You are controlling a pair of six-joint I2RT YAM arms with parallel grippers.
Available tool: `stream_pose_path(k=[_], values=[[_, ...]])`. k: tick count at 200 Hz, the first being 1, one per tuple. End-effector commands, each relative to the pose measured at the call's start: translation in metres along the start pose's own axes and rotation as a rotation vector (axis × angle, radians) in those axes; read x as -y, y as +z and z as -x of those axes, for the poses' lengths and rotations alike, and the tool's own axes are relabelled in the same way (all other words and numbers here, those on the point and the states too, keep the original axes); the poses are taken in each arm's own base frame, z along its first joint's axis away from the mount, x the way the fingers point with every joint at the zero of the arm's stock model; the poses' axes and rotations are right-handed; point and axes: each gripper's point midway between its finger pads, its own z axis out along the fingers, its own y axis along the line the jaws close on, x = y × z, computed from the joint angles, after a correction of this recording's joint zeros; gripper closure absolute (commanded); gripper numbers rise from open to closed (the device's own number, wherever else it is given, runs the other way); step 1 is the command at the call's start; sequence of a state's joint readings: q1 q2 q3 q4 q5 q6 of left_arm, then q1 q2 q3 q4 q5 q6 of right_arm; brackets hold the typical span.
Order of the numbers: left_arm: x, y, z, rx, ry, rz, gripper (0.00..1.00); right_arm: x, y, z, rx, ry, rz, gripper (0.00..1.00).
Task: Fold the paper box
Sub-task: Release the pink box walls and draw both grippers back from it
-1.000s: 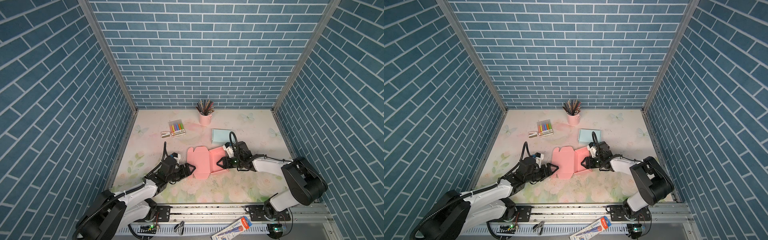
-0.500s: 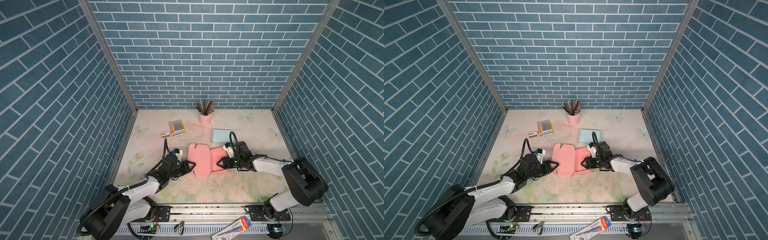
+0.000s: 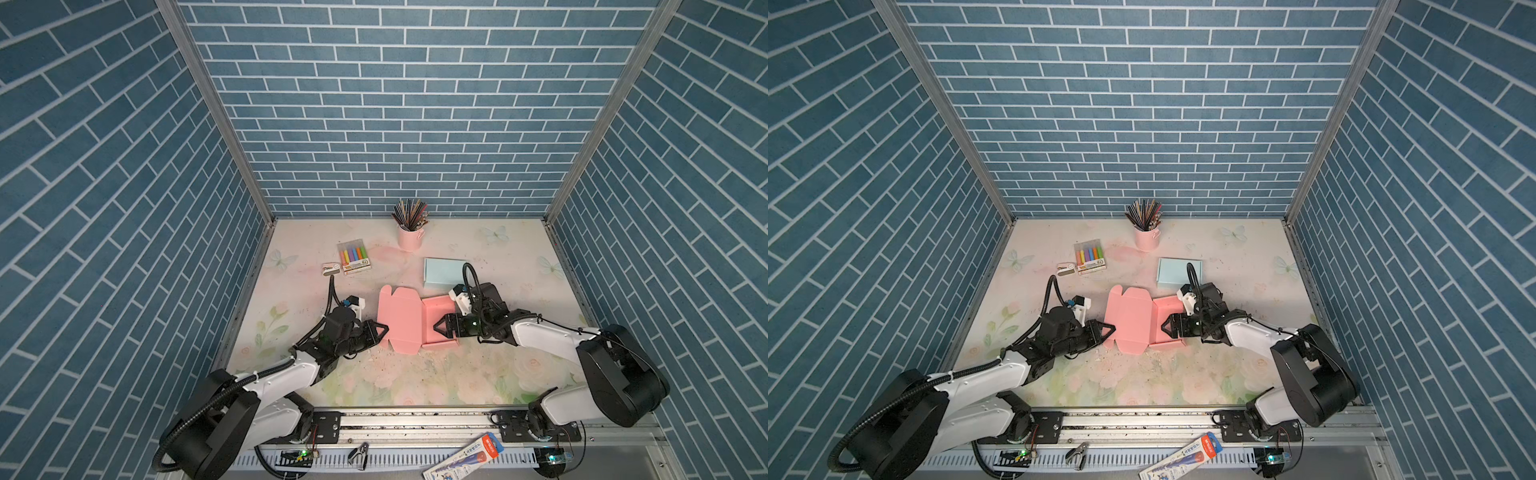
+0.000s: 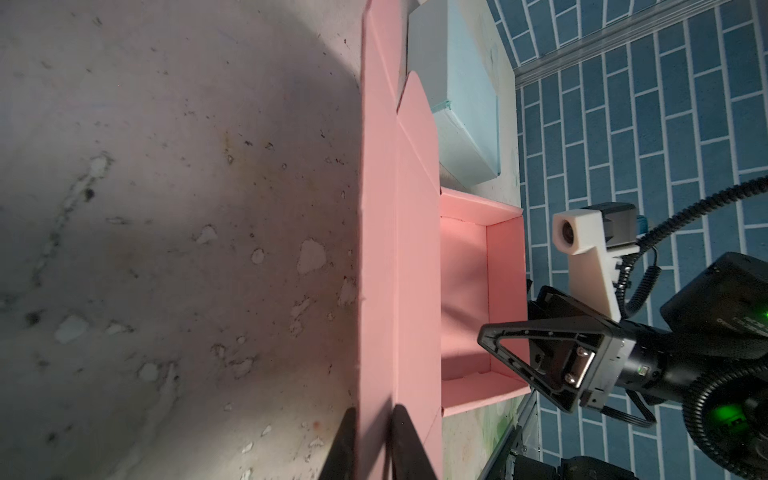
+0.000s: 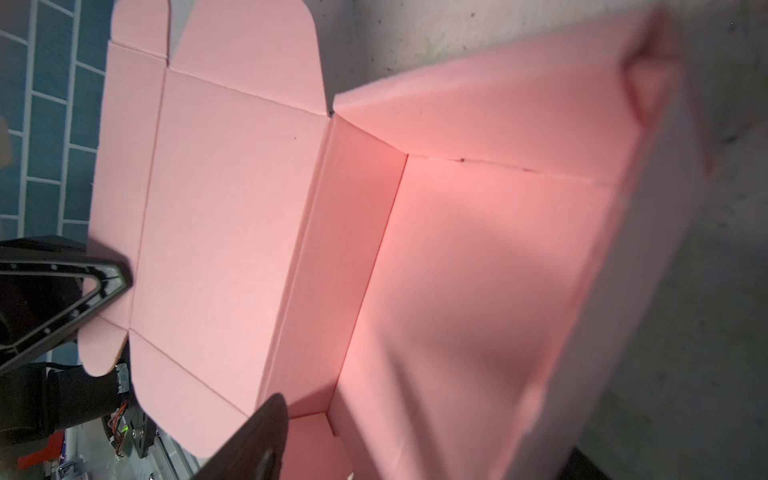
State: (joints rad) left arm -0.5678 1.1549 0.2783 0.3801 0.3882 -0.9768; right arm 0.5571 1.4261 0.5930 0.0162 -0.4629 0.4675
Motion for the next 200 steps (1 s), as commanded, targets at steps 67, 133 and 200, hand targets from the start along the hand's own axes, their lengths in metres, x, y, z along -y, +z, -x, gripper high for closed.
stream_pose_path(k=[67,133,200], values=[[0.017,-0.006,0.013,0.024,0.052,-0.003,0.93,0.015,-0.037,-0.019,0.043,0.046,-0.128,0.12],[0.033,-0.012,0.012,-0.048,0.201,-0.001,0.97,0.01,-0.09,0.016,0.183,-0.019,-0.275,0.12],[0.05,-0.015,0.003,-0.205,0.378,-0.001,0.96,-0.073,-0.123,0.079,0.533,-0.429,0.015,0.13]])
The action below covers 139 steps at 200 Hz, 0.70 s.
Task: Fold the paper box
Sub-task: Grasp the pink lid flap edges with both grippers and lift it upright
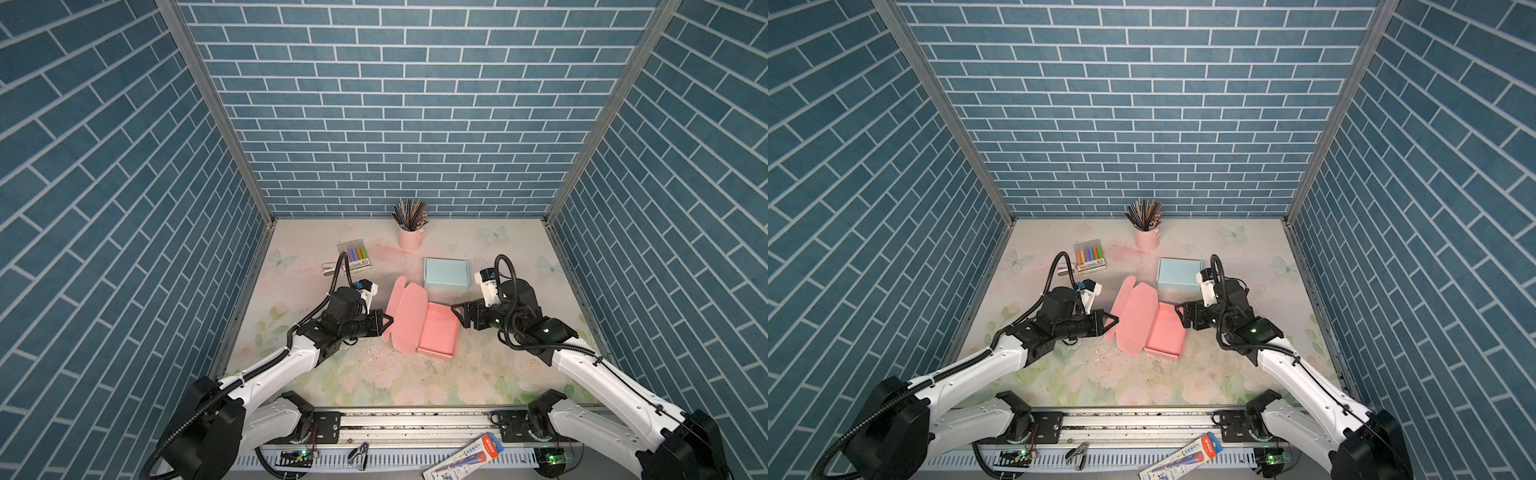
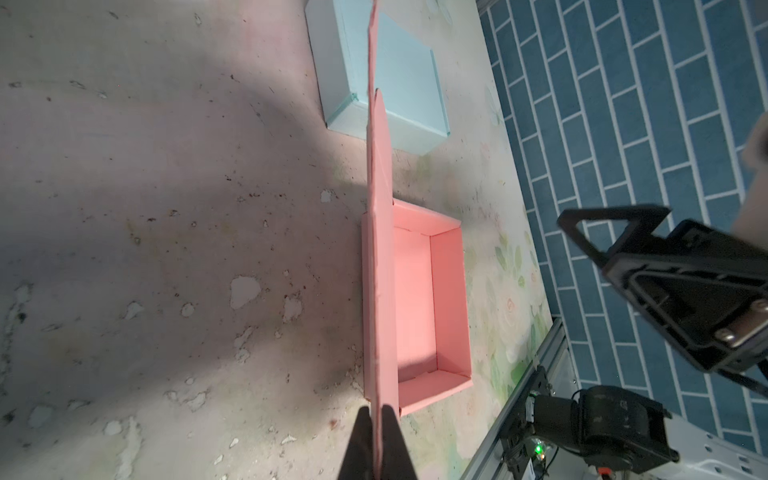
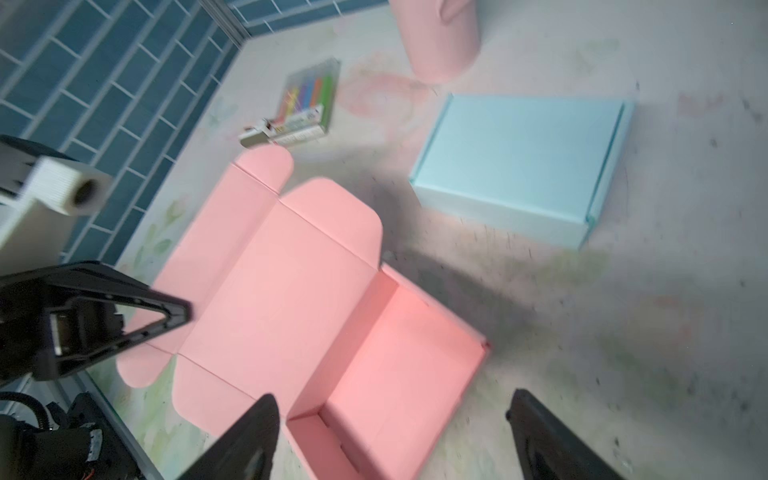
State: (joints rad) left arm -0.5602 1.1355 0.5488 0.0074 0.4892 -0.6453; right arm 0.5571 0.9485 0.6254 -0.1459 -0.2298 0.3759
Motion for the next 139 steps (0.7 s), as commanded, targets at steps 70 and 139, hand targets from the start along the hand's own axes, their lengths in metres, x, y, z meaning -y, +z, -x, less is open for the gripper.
stream_pose_path(k=[70,139], values=[[0.02,-0.015,-0.015,-0.205,0.239,-0.03,0.94,-0.057,0.013,0.045,0.313,-0.511,0.327,0.13],[0.028,-0.02,-0.005,-0.227,0.335,-0.014,0.93,-0.048,0.052,0.026,0.106,-0.611,0.393,0.16]])
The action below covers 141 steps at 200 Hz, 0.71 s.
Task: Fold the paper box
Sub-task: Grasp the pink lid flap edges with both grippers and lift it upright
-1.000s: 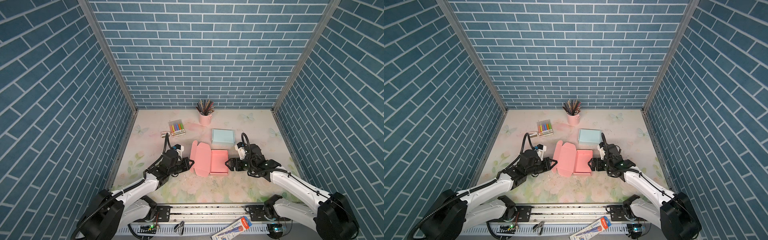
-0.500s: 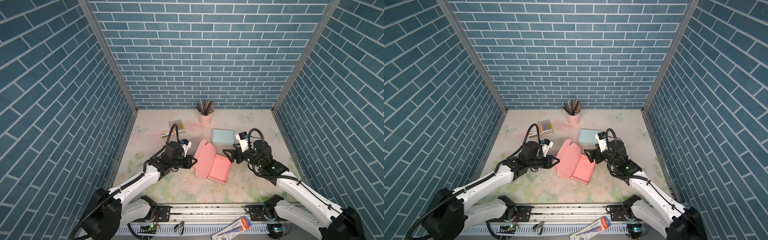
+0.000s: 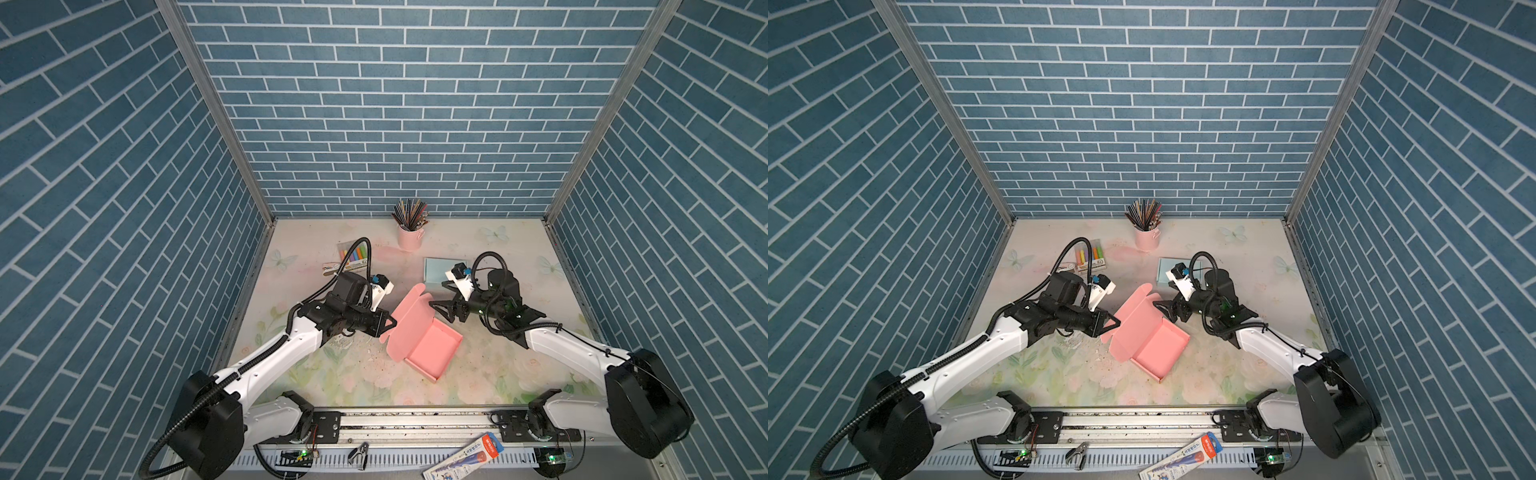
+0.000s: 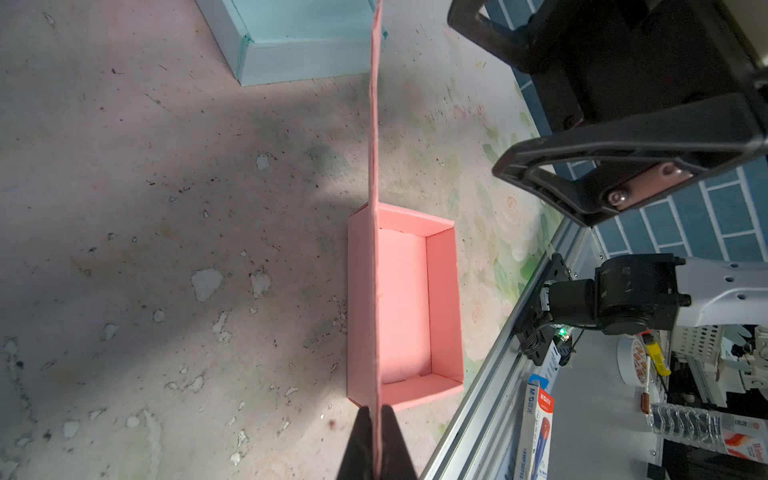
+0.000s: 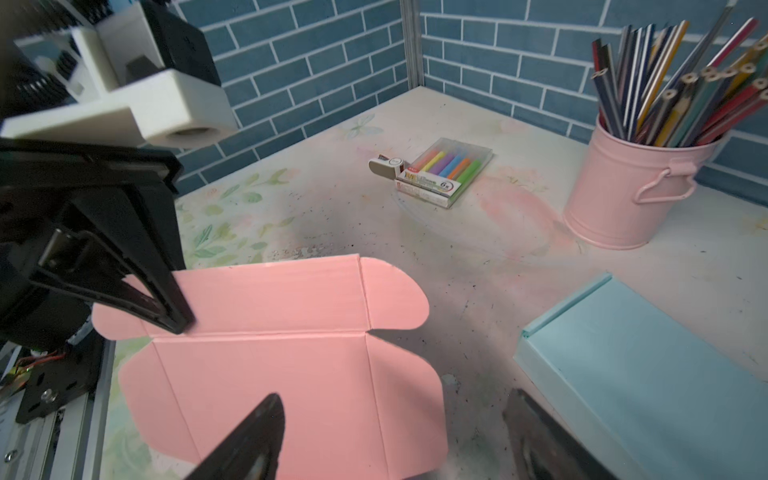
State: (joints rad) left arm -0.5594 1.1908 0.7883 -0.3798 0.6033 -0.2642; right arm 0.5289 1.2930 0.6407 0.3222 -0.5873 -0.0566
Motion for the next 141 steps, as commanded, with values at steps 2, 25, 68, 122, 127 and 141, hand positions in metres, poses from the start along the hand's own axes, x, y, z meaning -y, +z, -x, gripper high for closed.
stream_pose_path(k=[2,25,68,122,127,141], values=[[0.0,-0.005,0.002,-0.017,0.055,0.013,0.93,-0.004,-0.003,0.012,-0.005,-0.14,0.053,0.16],[0.004,-0.007,0.008,-0.018,0.089,0.01,0.93,0.005,0.004,-0.003,-0.082,-0.147,0.049,0.14],[0.009,-0.012,0.021,-0.015,0.183,0.023,0.93,0.011,0.018,-0.02,-0.168,-0.106,0.119,0.14],[0.01,-0.005,0.025,-0.025,0.214,0.037,0.93,0.011,0.024,-0.029,-0.176,-0.112,0.14,0.15],[0.009,-0.005,0.025,-0.028,0.213,0.04,0.93,0.011,0.025,-0.028,-0.174,-0.114,0.143,0.16],[0.007,-0.003,0.023,-0.047,0.21,0.042,0.93,0.011,0.027,-0.027,-0.17,-0.115,0.156,0.16]])
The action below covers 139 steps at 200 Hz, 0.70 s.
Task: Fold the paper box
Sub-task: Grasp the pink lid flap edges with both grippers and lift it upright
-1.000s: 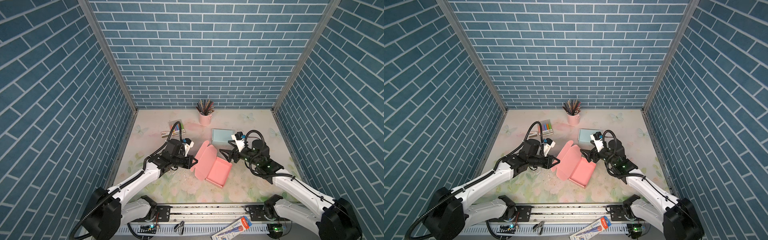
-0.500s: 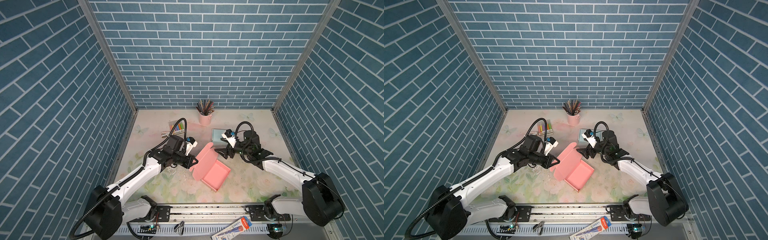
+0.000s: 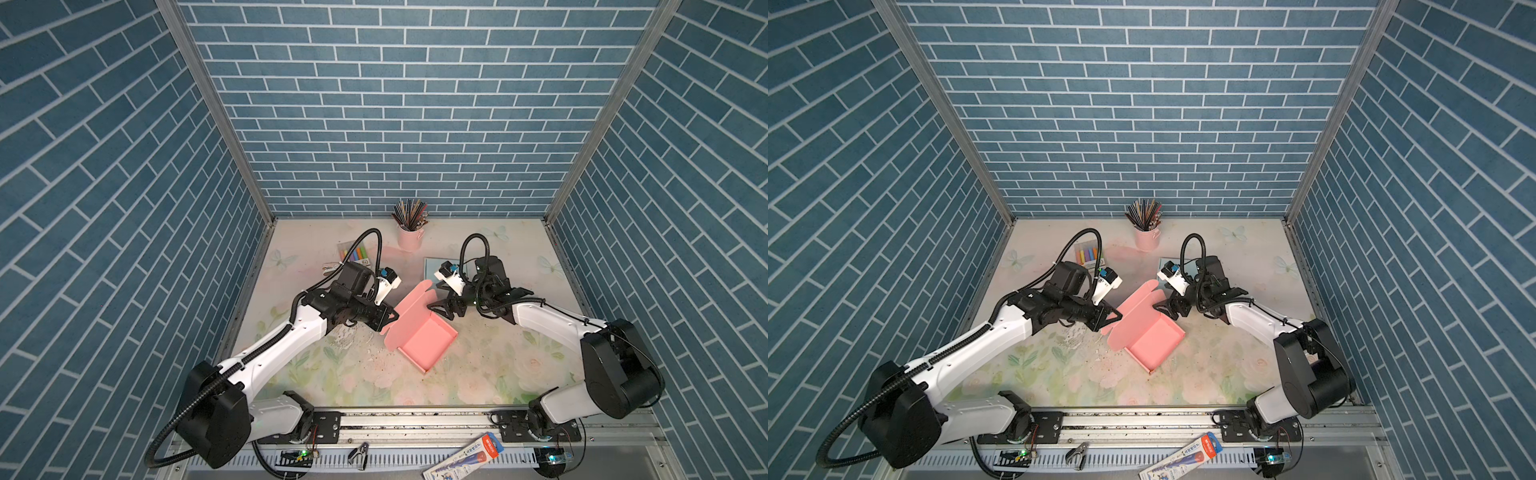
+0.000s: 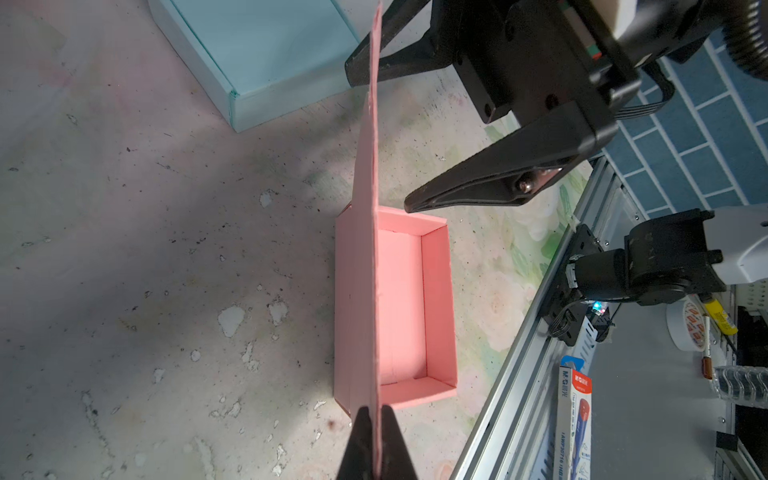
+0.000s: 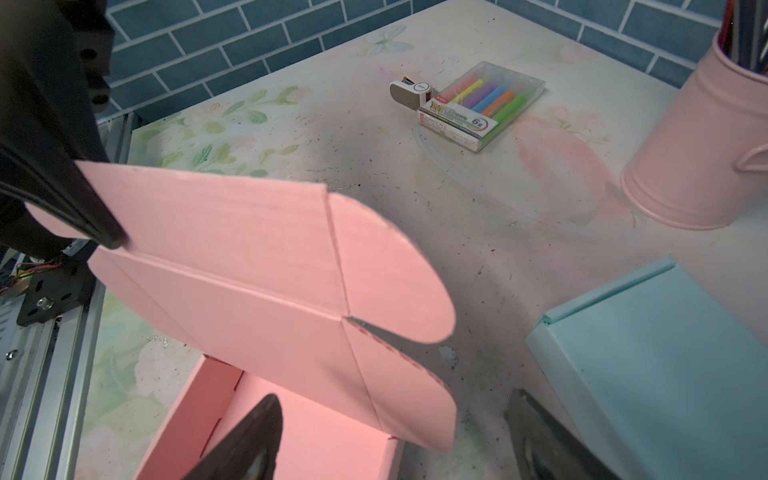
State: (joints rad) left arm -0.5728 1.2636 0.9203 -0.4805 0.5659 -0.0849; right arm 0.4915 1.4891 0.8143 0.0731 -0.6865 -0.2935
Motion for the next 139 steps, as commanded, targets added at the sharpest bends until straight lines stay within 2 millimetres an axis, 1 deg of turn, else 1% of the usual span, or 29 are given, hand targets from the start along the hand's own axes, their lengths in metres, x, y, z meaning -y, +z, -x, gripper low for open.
stream_pose_path(k=[1,16,41,78,110,123,139], values=[[0.002,-0.002,0.005,-0.011,0.044,0.007,0.93,-0.001,0.004,0.005,0.013,-0.06,0.041,0.17],[0.002,0.0,0.004,-0.017,0.044,0.009,0.93,0.0,0.006,0.003,0.006,-0.058,0.049,0.2],[0.001,0.001,0.005,-0.024,0.048,0.015,0.92,-0.001,0.008,0.001,0.0,-0.058,0.061,0.29],[-0.003,0.002,0.005,-0.04,0.05,0.039,0.92,-0.006,0.008,0.004,0.014,-0.059,0.091,0.48],[-0.005,0.002,0.006,-0.038,0.055,0.062,0.92,-0.012,0.01,0.0,0.0,-0.065,0.098,0.63],[-0.006,0.001,0.007,-0.034,0.057,0.071,0.92,-0.014,0.011,-0.002,-0.006,-0.066,0.101,0.67],[-0.007,0.0,0.007,-0.032,0.064,0.077,0.92,-0.017,0.013,-0.003,-0.016,-0.068,0.105,0.7]])
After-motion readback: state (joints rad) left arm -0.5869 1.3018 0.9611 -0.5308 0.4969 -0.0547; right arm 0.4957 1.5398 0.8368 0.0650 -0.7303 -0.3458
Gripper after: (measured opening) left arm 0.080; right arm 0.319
